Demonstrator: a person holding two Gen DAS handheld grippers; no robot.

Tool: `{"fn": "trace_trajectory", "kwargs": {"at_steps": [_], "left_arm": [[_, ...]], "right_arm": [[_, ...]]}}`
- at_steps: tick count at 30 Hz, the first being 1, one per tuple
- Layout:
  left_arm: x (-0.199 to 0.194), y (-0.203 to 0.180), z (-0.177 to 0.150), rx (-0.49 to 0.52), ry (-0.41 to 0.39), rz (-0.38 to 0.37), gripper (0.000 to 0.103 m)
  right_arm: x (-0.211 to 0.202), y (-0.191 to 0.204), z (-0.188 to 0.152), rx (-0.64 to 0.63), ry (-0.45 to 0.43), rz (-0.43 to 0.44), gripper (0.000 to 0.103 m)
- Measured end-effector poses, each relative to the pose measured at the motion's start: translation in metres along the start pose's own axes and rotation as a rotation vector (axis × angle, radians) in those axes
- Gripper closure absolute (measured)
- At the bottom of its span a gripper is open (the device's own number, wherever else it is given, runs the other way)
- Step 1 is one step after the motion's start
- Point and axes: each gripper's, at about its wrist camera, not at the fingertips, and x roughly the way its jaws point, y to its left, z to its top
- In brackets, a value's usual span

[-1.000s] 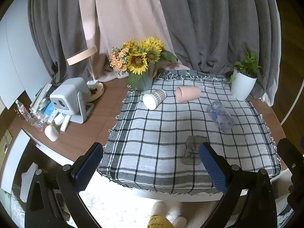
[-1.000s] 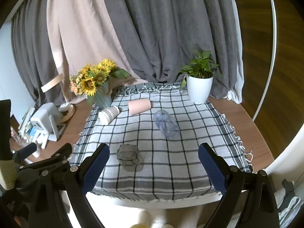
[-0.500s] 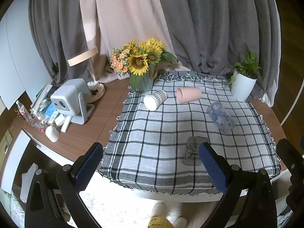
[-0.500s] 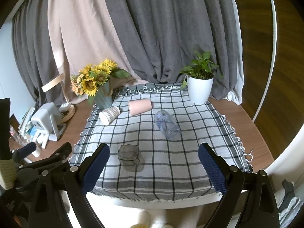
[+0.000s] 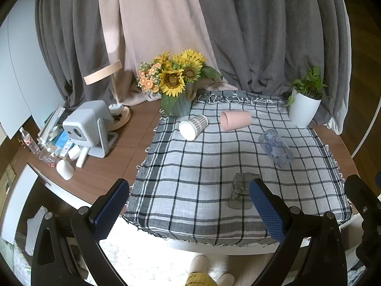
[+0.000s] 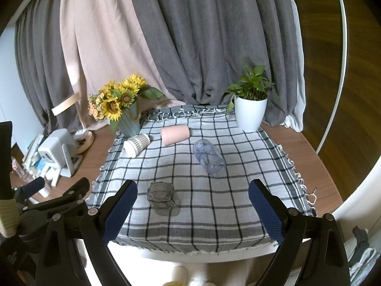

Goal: Flip cup upside down

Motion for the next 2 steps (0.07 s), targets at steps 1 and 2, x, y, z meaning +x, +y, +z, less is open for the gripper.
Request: {"fn": "trace_trajectory", "kwargs": {"at_steps": [1,2], "left_arm": [[0.0008,0.0001,0.0003,-0.001,0.002,0.000,0.001],[0.0019,-0.0002,0.0009,-0.001,0.004,0.001,0.001]], "right_arm": [[0.0006,-0.0005,0.0003,0.000,0.001,-0.001,0.009],[0.0015,-0.0007,0.0005,-0.001,0.004,-0.001,0.009]]}}
